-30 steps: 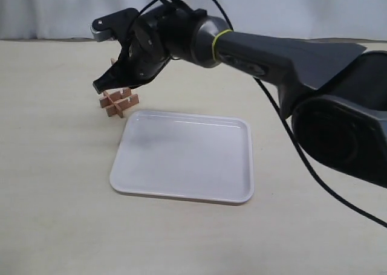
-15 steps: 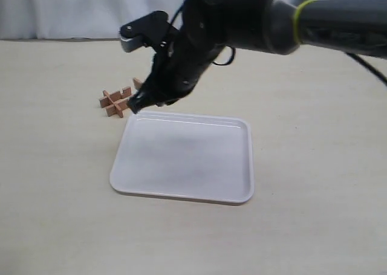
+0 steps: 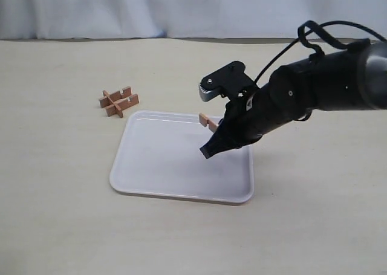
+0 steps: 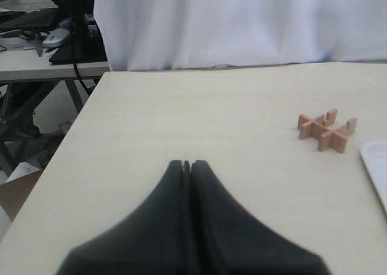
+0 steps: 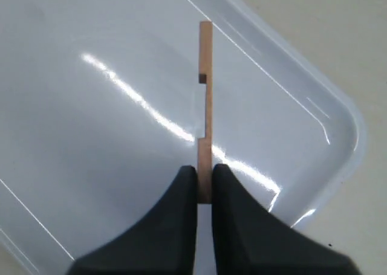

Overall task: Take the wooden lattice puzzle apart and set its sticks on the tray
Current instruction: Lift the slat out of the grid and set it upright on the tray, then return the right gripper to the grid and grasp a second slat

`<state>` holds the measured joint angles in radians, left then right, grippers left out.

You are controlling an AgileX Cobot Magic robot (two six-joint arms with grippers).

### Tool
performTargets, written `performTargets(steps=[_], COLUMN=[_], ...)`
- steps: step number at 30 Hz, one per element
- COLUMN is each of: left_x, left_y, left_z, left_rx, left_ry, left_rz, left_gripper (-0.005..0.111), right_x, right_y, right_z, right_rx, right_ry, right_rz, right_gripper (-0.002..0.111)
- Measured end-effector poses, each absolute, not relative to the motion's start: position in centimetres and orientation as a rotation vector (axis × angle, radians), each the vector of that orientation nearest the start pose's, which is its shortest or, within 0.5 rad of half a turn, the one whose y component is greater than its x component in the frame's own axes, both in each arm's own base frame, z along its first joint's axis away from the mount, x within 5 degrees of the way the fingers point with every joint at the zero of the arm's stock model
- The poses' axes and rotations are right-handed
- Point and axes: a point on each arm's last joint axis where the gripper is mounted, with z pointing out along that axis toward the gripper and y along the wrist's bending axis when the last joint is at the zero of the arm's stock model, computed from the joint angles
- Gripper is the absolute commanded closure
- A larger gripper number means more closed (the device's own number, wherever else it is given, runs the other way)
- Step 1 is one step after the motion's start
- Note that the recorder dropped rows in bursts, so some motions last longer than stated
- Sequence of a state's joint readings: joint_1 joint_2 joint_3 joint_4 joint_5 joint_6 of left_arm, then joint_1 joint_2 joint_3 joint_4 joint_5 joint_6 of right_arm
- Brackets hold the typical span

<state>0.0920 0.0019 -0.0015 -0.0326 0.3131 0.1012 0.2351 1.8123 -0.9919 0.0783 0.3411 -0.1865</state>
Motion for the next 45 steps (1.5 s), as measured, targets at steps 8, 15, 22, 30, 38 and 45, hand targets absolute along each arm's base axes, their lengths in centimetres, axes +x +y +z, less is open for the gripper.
performTargets(steps=[8, 15, 22, 30, 38, 45], left_x=[5.4, 5.4, 5.4, 5.4, 5.4, 5.4], left_y=[0.4, 0.4, 0.4, 0.4, 0.4, 0.4], left_z=[18.5, 18.5, 18.5, 18.5, 18.5, 18.5], left_rx=[-0.012, -0.012, -0.012, -0.012, -0.012, -0.011], left_ry=[1.798, 1.798, 1.798, 1.798, 1.798, 1.798], left_rz=[0.107, 0.107, 0.107, 0.107, 0.107, 0.109], left_gripper=[0.107, 0.107, 0.107, 0.107, 0.107, 0.107], right_x=[34.0, 34.1, 34.4, 36.4, 40.5, 44.4], right_y=[8.3, 8.4, 8.5, 13.3, 21.2, 23.2], right_z=[13.8, 14.1, 18.3, 23.0, 20.5, 16.0], right_rx=[-0.423, -0.408, -0.321, -0.328, -0.485, -0.511], right_ry=[2.617, 2.599, 2.472, 2.328, 2.329, 2.483], right_rz=[0.080, 0.083, 0.134, 0.299, 0.383, 0.309], right_gripper=[0.089, 0.054, 0.054, 0.054, 0.054, 0.054])
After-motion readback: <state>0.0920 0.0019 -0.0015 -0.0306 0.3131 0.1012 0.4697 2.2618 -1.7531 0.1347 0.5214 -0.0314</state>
